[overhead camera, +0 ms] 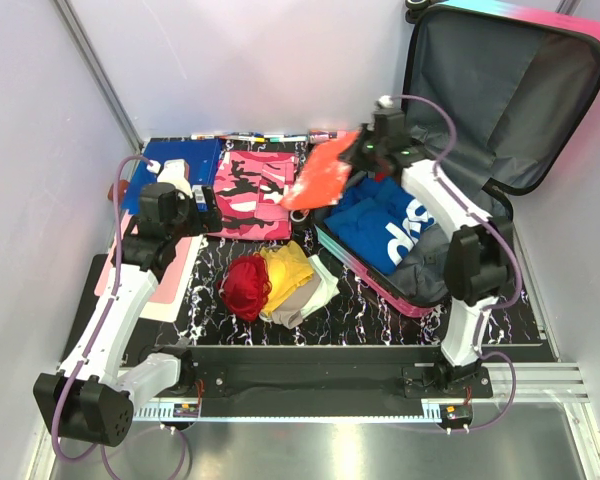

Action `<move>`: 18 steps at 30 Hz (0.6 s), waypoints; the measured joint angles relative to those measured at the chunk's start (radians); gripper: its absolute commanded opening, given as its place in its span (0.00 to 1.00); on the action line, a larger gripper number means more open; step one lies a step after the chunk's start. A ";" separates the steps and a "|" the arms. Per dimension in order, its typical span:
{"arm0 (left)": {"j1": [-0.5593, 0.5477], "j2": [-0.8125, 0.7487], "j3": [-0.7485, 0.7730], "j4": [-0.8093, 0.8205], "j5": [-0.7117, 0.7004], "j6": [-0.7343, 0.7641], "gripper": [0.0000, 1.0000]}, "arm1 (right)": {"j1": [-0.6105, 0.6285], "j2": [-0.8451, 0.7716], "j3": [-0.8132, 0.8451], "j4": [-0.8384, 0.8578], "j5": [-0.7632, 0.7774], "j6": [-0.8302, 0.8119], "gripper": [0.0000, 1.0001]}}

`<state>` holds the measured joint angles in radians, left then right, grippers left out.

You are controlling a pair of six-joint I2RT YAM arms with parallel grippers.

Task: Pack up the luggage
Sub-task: Place the clothes in the luggage.

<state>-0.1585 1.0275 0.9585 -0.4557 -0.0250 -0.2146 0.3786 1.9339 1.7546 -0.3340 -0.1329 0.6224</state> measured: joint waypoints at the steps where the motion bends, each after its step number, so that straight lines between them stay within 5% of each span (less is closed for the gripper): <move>1: 0.000 0.000 0.000 0.000 0.000 0.000 0.99 | -0.043 -0.019 -0.042 0.008 0.003 0.000 0.00; 7: 0.000 0.000 0.000 0.000 0.000 0.000 0.99 | -0.204 -0.077 -0.174 0.057 0.019 0.002 0.00; 18: 0.000 0.000 0.000 0.000 0.000 0.000 0.99 | -0.268 -0.193 -0.288 0.089 0.042 -0.004 0.00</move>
<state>-0.1585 1.0275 0.9585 -0.4557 -0.0250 -0.2150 0.1104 1.7405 1.4670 -0.2447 -0.0914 0.6182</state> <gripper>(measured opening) 0.984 0.043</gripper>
